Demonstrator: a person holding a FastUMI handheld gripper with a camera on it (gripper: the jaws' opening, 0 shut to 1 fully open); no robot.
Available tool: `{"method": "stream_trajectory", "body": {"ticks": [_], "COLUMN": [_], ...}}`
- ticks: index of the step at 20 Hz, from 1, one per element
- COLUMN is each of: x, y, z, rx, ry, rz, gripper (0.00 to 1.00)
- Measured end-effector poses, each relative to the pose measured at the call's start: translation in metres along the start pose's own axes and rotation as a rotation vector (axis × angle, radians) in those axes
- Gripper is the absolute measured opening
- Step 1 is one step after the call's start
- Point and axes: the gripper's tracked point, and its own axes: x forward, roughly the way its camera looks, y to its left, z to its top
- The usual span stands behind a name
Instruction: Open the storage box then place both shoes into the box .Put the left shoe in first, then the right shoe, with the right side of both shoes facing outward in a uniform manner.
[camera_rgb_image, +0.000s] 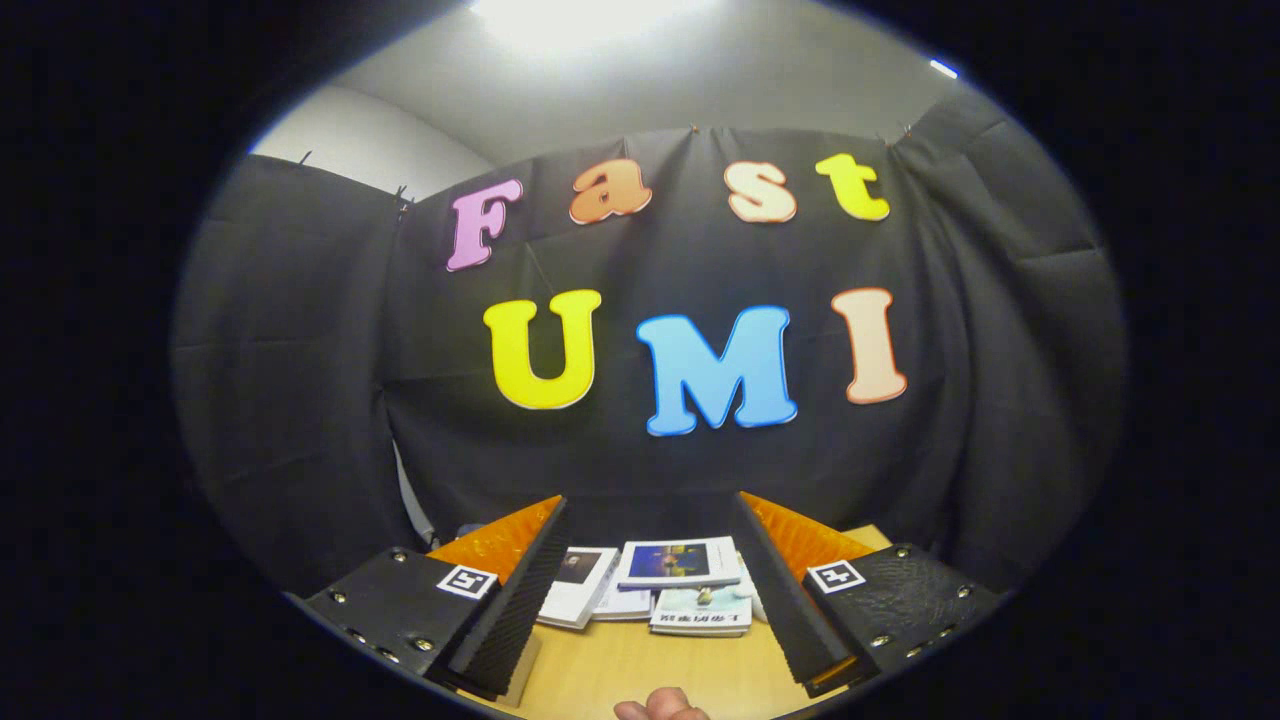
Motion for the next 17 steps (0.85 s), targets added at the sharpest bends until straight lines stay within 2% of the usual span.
{"method": "stream_trajectory", "body": {"ticks": [6, 13, 17], "x": [-0.023, -0.032, -0.03], "y": [-0.031, -0.043, -0.067], "z": [0.006, -0.011, -0.014], "rx": [-0.013, -0.034, -0.062], "ry": [-0.085, -0.099, -0.156], "rz": [-0.026, 0.07, 0.039], "gripper": [0.97, 0.98, 0.97]}}
